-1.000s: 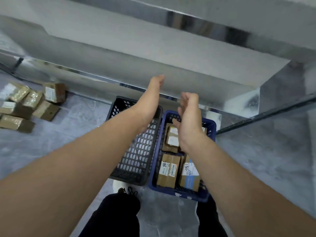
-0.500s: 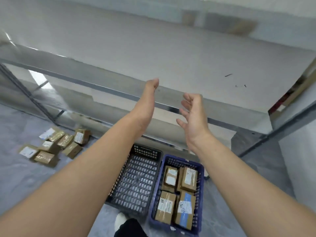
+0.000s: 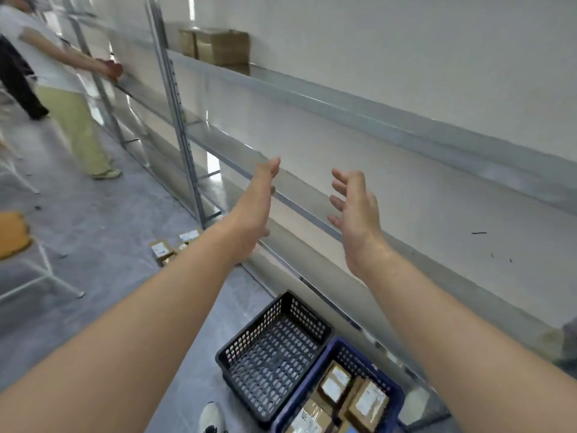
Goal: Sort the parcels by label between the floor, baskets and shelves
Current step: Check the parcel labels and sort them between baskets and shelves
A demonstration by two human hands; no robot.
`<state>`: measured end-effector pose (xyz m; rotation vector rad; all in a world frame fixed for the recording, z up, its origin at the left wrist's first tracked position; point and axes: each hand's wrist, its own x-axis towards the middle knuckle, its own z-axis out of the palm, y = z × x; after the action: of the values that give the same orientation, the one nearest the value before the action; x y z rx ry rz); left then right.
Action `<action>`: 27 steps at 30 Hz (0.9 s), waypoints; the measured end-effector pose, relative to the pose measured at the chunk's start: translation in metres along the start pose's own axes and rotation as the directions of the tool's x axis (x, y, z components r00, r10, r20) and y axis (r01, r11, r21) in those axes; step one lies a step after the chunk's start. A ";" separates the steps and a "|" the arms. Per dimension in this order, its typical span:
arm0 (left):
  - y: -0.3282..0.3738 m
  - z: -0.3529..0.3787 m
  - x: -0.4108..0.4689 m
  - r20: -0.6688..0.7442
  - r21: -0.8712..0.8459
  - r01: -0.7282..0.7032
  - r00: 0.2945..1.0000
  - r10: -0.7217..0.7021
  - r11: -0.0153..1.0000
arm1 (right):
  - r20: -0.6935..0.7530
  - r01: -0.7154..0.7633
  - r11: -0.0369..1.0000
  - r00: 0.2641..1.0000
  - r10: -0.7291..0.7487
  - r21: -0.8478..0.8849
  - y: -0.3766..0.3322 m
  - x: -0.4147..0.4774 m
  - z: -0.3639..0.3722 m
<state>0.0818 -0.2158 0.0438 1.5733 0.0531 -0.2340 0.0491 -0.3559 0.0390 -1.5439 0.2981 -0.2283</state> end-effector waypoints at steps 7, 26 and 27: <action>-0.002 -0.076 -0.030 -0.140 -0.027 -0.030 0.990 0.026 0.999 | 0.157 -0.023 1.000 0.987 0.020 0.018 0.002 -0.023 0.068; -0.017 -0.369 0.038 -0.219 0.005 0.057 0.974 -0.055 0.998 | 0.217 -0.070 0.997 0.973 0.077 -0.041 0.036 -0.005 0.368; -0.017 -0.387 0.047 -0.208 0.000 0.070 0.976 -0.068 0.998 | 0.209 -0.078 0.996 0.974 0.086 -0.047 0.040 0.000 0.387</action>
<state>0.1692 0.1633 0.0179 1.5997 0.2708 -0.1231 0.1745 0.0101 0.0001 -1.5757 0.1991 0.0071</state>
